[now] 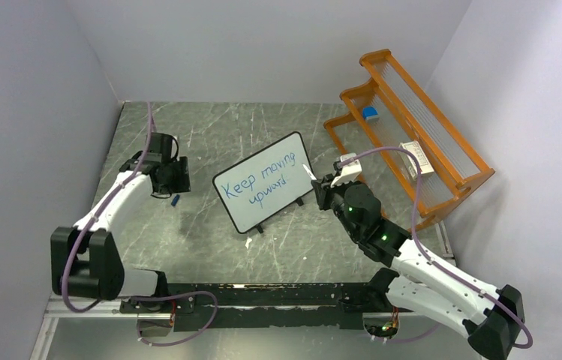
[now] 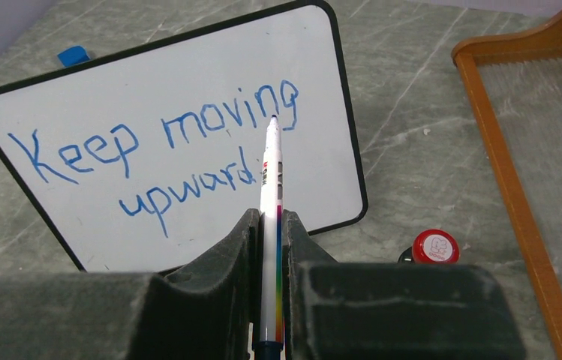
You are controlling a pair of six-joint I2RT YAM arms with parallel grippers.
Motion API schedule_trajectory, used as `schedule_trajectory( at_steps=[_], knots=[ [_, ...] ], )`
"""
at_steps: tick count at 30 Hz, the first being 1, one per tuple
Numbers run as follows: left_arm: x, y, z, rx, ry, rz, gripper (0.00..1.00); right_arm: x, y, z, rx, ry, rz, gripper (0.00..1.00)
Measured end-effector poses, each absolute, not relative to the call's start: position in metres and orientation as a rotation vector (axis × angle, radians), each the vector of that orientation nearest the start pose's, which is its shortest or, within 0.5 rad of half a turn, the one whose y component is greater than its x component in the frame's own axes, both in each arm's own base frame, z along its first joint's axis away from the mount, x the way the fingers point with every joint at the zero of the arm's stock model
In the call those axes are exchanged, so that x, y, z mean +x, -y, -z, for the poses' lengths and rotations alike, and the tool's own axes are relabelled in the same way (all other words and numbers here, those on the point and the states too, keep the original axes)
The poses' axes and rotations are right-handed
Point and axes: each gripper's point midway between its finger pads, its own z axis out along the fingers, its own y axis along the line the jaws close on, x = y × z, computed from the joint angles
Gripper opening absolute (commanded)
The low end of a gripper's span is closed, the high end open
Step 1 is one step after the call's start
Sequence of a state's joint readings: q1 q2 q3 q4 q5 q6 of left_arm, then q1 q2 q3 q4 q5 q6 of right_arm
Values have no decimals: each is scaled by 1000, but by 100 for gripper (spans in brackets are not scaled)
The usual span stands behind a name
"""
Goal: Write a sentence on the whiteboard
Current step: Pick up the pen cap from the center of the board.
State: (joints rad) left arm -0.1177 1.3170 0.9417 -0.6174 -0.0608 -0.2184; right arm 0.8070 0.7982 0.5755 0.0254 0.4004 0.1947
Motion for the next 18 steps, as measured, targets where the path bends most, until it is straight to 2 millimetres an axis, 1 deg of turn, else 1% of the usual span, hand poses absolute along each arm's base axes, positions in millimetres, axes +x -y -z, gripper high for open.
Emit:
schedule_trajectory(
  at_steps=[6, 8, 10, 12, 14, 18],
  knots=[
    [303, 19, -56, -186, -2704, -45, 51, 258, -186, -225, -250, -1735, -407, 0],
    [301, 15, -41, -184, -2758, -67, 50, 258, -186, -224, -251, -1737, -407, 0],
    [299, 11, -31, -187, -2792, -87, 51, 257, -186, -223, -253, -1739, -409, 0],
    [299, 7, -27, -187, -2801, -104, 51, 257, -187, -222, -255, -1740, -409, 0],
    [302, 4, -28, -189, -2796, -109, 50, 257, -187, -222, -258, -1741, -411, 0],
    [311, 0, -28, -185, -2784, -107, 47, 257, -188, -221, -261, -1742, -414, 0]
  ],
)
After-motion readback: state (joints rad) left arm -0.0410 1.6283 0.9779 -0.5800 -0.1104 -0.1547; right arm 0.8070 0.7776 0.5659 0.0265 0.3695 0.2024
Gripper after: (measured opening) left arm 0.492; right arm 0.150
